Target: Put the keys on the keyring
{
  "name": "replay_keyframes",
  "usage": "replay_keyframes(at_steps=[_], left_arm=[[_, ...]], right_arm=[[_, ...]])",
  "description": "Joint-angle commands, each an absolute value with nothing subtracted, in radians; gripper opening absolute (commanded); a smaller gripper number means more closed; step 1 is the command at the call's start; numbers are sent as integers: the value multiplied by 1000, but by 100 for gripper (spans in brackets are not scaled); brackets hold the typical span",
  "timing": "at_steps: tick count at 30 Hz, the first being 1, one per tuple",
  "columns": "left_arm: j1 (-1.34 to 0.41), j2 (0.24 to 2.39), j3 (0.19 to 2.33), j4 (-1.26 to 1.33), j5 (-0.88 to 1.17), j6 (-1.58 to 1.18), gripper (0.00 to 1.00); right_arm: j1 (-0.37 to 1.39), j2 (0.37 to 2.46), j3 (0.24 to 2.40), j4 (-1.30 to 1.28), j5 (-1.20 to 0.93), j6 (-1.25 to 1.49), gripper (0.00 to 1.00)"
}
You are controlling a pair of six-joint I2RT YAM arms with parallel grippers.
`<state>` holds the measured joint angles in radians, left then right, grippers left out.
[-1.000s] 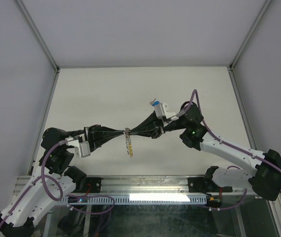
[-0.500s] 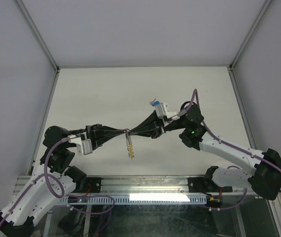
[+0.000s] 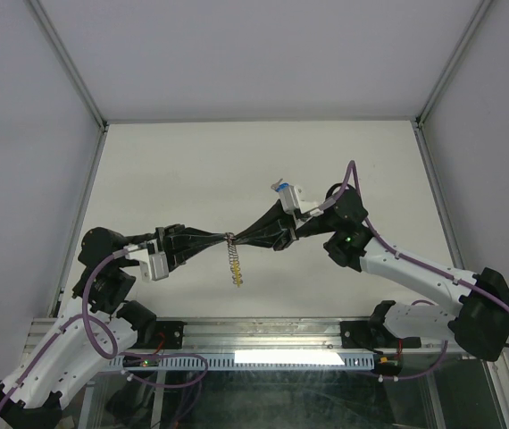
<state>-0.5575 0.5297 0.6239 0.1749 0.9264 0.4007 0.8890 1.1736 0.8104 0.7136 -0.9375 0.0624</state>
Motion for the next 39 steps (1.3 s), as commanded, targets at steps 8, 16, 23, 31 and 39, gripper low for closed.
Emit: replay_keyframes(at_steps=[8, 16, 23, 31, 39], left_arm=[[-566, 519, 658, 142, 993, 458, 0], [-566, 512, 665, 140, 970, 454, 0], [-566, 506, 668, 140, 931, 439, 0], [-566, 508, 663, 139, 954, 443, 0], [-566, 530, 679, 94, 966, 460, 0]], right_arm=[[893, 1159, 855, 753, -890, 61, 0], [888, 1151, 843, 737, -875, 55, 0], [886, 1142, 830, 709, -868, 39, 0], [884, 1133, 830, 716, -854, 39, 0], [878, 1120, 822, 742, -856, 52, 0]])
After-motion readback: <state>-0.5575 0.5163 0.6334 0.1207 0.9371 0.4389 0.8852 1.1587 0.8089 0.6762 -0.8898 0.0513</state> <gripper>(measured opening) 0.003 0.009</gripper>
